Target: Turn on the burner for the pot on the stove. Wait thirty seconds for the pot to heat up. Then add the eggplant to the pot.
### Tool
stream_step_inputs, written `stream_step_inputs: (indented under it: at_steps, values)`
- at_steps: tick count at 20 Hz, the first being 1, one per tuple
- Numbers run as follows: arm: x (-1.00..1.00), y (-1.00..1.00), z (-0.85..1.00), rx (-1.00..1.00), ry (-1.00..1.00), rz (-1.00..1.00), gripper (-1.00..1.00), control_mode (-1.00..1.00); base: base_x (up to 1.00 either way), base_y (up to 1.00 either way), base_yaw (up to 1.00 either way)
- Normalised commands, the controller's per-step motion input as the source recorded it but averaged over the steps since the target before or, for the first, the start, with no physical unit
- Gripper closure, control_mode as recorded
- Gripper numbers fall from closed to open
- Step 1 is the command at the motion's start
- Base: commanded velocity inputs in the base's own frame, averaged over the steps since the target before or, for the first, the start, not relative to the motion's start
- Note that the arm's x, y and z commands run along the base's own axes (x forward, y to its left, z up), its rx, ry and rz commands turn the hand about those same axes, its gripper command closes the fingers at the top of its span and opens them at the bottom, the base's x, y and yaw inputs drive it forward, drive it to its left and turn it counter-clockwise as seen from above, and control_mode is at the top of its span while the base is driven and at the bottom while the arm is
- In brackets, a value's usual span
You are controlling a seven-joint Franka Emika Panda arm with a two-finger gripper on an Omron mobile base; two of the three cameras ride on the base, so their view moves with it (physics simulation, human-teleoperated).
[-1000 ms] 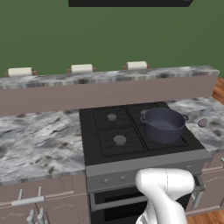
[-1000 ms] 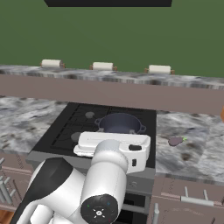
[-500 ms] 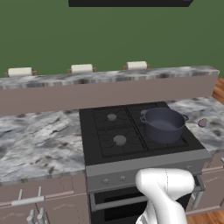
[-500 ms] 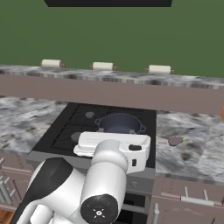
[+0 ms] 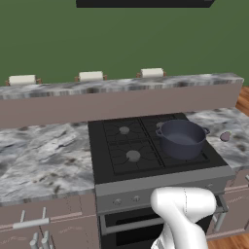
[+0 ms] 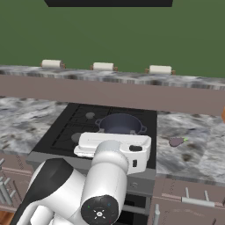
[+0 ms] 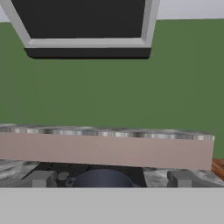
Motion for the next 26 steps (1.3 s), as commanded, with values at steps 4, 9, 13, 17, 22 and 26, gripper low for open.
stream_step_inputs:
  at_steps: [4,9,13,17,22,26]
  values:
    - [0.00,0.00,0.00,0.00,0.00,0.00,-1.00,-1.00,0.00,0.00,0.00]
    - [0.00,0.00,0.00,0.00,0.00,0.00,-1.00,-1.00,0.00,0.00,0.00]
    - [0.00,0.00,0.00,0.00,0.00,0.00,-1.00,-1.00,0.00,0.00,0.00]
    - [0.00,0.00,0.00,0.00,0.00,0.00,-1.00,-1.00,0.00,0.00,0.00]
    - [0.00,0.00,0.00,0.00,0.00,0.00,-1.00,-1.00,0.00,0.00,0.00]
    - [0.00,0.00,0.00,0.00,0.00,0.00,-1.00,-1.00,0.00,0.00,0.00]
